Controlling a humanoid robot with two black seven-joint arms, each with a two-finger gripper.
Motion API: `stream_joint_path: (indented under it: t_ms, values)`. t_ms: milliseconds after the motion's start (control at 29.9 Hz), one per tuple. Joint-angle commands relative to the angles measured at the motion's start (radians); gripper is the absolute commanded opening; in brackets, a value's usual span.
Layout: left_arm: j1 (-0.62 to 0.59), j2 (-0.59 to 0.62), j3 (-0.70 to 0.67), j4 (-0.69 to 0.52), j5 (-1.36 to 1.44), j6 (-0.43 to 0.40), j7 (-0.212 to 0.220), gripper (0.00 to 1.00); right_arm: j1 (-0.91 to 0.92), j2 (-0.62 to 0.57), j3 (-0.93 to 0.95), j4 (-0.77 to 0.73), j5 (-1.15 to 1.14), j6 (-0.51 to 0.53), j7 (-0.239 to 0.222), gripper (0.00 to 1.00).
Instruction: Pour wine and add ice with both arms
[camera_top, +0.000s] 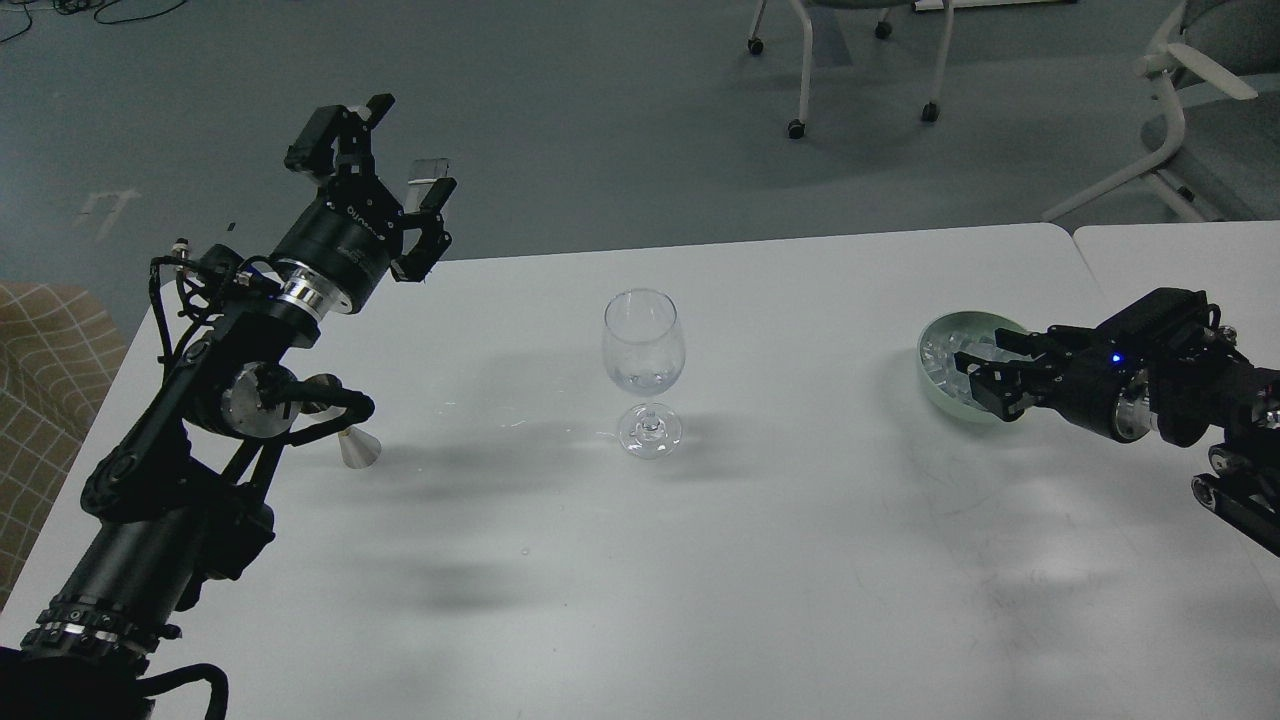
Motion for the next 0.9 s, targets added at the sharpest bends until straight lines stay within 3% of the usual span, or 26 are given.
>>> stream_joint_path:
  t_ms: [0, 334, 501, 568, 869]
  values:
    - [0.001, 0.0, 0.0, 0.0, 0.001, 0.0, 0.0, 0.98, 0.001, 0.0, -0.002, 0.0, -0.002, 0.001, 0.0, 0.53]
    - [0.0, 0.001, 0.0, 0.0, 0.001, -0.001, -0.001, 0.98, 0.006, 0.0, -0.035, 0.002, 0.0, 0.001, 0.0, 0.4]
    - [0.001, 0.001, -0.002, 0.0, 0.0, 0.0, -0.001, 0.98, 0.007, 0.0, -0.035, 0.002, -0.002, 0.001, 0.0, 0.26]
    - [0.001, 0.001, -0.002, 0.0, 0.0, -0.001, -0.001, 0.98, 0.01, 0.0, -0.037, 0.002, 0.0, 0.001, -0.002, 0.17]
    - [0.004, 0.001, 0.0, 0.0, 0.001, -0.001, -0.001, 0.98, 0.033, -0.006, -0.035, 0.012, 0.006, 0.001, -0.002, 0.17]
